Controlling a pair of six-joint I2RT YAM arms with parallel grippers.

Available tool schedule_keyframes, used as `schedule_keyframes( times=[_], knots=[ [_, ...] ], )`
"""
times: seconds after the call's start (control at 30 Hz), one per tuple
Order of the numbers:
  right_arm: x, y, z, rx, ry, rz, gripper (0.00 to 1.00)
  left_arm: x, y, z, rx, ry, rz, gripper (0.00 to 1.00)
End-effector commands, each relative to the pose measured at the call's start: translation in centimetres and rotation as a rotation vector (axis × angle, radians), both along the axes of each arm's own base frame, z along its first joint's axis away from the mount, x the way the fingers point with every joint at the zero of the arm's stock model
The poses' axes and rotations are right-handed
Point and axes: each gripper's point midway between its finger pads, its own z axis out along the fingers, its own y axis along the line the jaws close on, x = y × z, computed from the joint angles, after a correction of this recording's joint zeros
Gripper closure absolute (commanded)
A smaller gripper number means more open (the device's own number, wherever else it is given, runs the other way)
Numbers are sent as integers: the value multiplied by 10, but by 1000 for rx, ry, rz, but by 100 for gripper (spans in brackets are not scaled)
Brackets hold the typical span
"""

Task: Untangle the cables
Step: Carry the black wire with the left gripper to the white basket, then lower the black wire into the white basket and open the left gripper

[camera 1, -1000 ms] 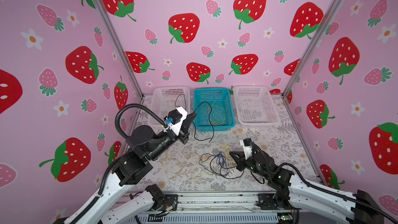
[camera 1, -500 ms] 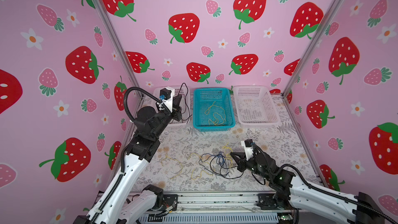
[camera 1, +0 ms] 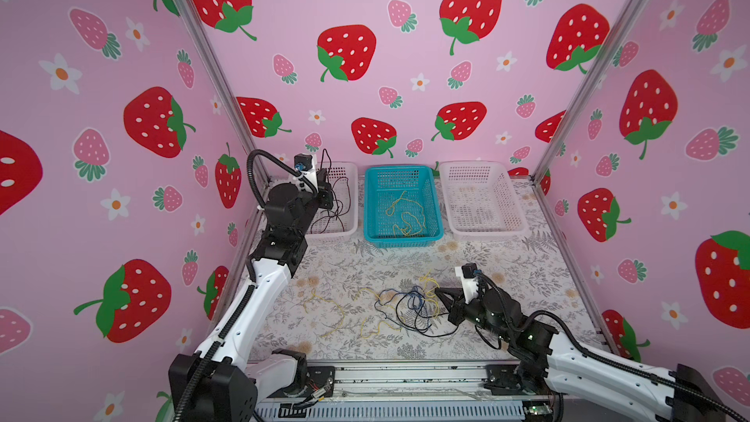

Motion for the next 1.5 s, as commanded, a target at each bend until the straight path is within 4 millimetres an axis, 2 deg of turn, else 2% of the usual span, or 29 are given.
schedule_keyframes(
  times=[0.0, 0.27, 0.43, 0.67, 0.93, 1.07, 1.2, 1.27, 1.47],
  knots=[
    [-1, -1, -2, 2, 8, 0, 100, 4, 15, 21, -9, -75, 55, 100],
    [-2, -2, -3, 8, 13, 1, 100, 20, 32, -17, 7, -5, 125, 100],
    [-2, -4, -3, 10, 14, -2, 100, 29, 44, -32, 8, 29, 172, 100],
    [-3, -5, -6, 11, 22, -6, 100, 39, 53, -58, 17, 94, 217, 100],
    [-4, -5, -6, 12, 24, -3, 100, 44, 52, -99, -11, 186, 219, 100],
    [-4, -5, -6, 14, 24, -3, 100, 44, 52, -109, -17, 209, 220, 100],
    [-4, -5, -6, 15, 23, -5, 100, 45, 51, -114, -17, 223, 213, 95],
    [-3, -5, -6, 14, 24, -5, 100, 45, 51, -116, -20, 228, 212, 89],
    [-4, -5, -6, 13, 26, -3, 100, 45, 49, -119, -27, 240, 202, 85]
  ],
)
